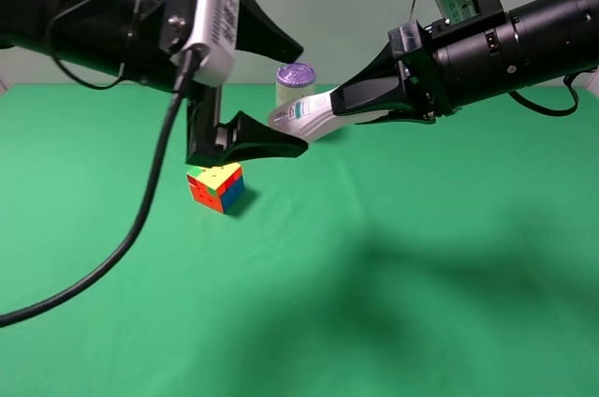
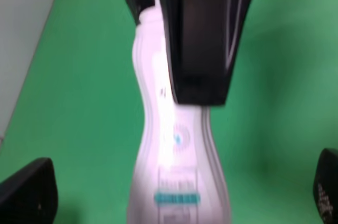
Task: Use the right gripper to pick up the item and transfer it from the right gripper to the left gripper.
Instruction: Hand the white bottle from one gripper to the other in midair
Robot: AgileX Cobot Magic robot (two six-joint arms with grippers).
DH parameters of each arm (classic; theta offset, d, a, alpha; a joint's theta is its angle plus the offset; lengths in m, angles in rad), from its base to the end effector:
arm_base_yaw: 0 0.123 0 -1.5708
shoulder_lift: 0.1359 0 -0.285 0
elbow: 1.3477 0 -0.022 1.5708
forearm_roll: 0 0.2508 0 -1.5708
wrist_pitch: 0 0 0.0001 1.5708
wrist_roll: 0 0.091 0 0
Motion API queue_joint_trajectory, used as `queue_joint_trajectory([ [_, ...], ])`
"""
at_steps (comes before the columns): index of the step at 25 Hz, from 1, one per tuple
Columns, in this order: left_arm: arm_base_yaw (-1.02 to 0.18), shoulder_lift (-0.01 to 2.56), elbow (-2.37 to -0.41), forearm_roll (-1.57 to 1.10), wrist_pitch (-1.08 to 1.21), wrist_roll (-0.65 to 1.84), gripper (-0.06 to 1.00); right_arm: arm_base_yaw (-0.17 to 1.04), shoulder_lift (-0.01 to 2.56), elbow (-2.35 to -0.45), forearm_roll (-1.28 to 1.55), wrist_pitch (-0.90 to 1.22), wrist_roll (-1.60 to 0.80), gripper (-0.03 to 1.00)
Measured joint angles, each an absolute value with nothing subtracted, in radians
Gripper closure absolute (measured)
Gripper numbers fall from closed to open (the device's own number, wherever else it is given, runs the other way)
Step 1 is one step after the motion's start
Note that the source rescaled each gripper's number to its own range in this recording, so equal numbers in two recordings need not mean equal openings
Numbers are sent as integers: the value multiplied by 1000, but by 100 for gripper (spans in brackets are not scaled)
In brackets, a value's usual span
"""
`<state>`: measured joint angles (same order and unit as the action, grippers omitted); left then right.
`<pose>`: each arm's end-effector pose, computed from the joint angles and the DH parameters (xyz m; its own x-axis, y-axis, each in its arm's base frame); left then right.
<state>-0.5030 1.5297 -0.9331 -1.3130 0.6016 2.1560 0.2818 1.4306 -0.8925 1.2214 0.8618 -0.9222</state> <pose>0.2526 -0.1959 0.2556 0.2591 0.6026 -0.7548 0.9164 0.0935 0.3892 0.2480 0.1394 0.2714 -0.7931 -0.1289 -0.5953 -0.5528 0.5628 0.6146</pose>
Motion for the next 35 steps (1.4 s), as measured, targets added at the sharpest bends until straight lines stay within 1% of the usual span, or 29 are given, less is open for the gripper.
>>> queue_joint_trajectory([
  [5, -525, 1598, -980, -1314, 592, 2164, -6, 282, 1431, -892, 1221, 862, -922, 96],
  [15, -525, 1670, -993, -1317, 583, 2190, -6, 282, 1431, -892, 1221, 862, -922, 96],
  [23, -543, 1686, -1021, -1320, 556, 2197, -6, 282, 1431, -892, 1221, 862, -922, 96],
  [28, -566, 1725, -1024, -1321, 537, 2197, -6, 282, 1431, -892, 1221, 862, -922, 96],
  [35, -600, 1771, -1078, -1341, 521, 2198, -6, 282, 1431, -892, 1221, 862, -922, 96],
])
